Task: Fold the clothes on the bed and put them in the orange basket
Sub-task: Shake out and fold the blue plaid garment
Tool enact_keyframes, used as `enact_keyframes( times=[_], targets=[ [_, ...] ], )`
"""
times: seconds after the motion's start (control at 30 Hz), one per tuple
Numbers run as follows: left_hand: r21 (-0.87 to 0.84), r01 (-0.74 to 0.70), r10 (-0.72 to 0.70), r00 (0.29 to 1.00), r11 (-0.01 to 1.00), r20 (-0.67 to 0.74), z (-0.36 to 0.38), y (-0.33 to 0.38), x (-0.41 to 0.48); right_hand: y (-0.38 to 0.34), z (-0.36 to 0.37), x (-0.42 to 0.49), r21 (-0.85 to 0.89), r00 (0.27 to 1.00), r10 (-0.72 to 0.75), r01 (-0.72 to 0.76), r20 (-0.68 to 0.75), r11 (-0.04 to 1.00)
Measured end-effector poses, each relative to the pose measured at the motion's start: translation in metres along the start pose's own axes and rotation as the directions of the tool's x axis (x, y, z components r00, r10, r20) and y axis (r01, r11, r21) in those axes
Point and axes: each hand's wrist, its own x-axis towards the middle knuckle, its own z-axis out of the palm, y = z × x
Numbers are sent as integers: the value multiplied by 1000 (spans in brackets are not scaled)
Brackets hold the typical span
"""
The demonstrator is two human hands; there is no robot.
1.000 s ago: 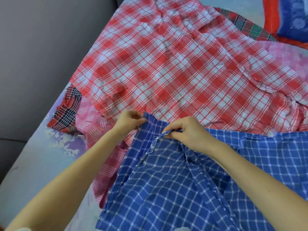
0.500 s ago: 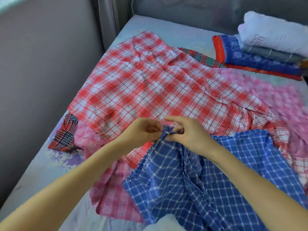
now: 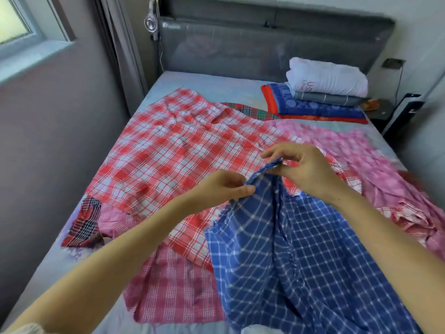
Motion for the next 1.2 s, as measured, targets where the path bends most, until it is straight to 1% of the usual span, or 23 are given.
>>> enact_keyframes(
  times=[0.03, 0.1, 0.2, 0.23, 0.33, 0.4, 0.5, 0.63, 0.7, 0.8, 0.83, 0.87, 0.9, 0.93, 1.0, 1.03, 1.07, 1.13, 1.2],
  targets=[
    [13, -7, 7, 1000, 1000, 21, 2, 3, 0, 0, -8, -1, 66, 1000, 4, -2, -24, 998],
    [68, -41, 35, 996, 997, 78, 12, 20, -3, -4, -32, -16, 122, 990, 13, 4, -140, 993],
    [37, -74, 66, 982, 997, 179, 29, 42, -12, -10, -70, -42, 233, 949, 51, 25, -313, 972],
    [41, -84, 74, 975, 996, 212, 36, 51, -17, -13, -82, -54, 244, 926, 63, 32, -371, 969],
    [89, -85, 61, 969, 992, 241, 51, 53, -19, -13, -103, -76, 240, 873, 95, 26, -478, 970],
    [117, -71, 40, 968, 991, 248, 64, 51, -18, -12, -111, -91, 245, 836, 127, 9, -533, 970],
    [210, -114, 56, 963, 971, 263, 86, 45, -19, -12, -121, -112, 259, 776, 162, 2, -609, 966],
    [250, -119, 60, 971, 961, 230, 119, 32, -24, -8, -136, -135, 311, 685, 224, 4, -693, 950],
    [342, -108, 48, 983, 933, 178, 135, 24, -28, -5, -146, -146, 347, 645, 260, 8, -718, 938],
    [527, -31, 6, 999, 850, 48, 148, 20, -34, -1, -160, -156, 417, 604, 313, 35, -733, 908],
    [564, -3, -11, 1000, 826, 22, 154, 20, -35, 1, -165, -160, 425, 595, 320, 40, -738, 904],
    [578, 24, -34, 999, 816, 8, 158, 19, -35, 5, -170, -163, 439, 591, 329, 48, -737, 897],
    [561, 45, -57, 998, 827, 4, 164, 22, -35, 8, -176, -167, 456, 598, 340, 50, -726, 888],
    [486, 79, -95, 995, 870, 7, 167, 26, -36, 14, -181, -171, 469, 616, 345, 45, -709, 882],
    [230, 151, -159, 987, 961, 13, 172, 38, -34, 26, -190, -177, 460, 677, 340, -2, -653, 888],
    [135, 178, -180, 984, 975, 2, 174, 45, -32, 34, -195, -181, 456, 707, 340, -28, -620, 889],
    [97, 189, -188, 982, 977, -18, 179, 54, -31, 44, -202, -187, 463, 732, 347, -49, -586, 885],
    [130, 200, -193, 979, 971, -65, 188, 66, -27, 64, -218, -198, 475, 749, 376, -93, -546, 875],
    [199, 233, -214, 970, 952, -112, 203, 76, -24, 83, -236, -207, 386, 764, 361, -159, -535, 909]
  ],
)
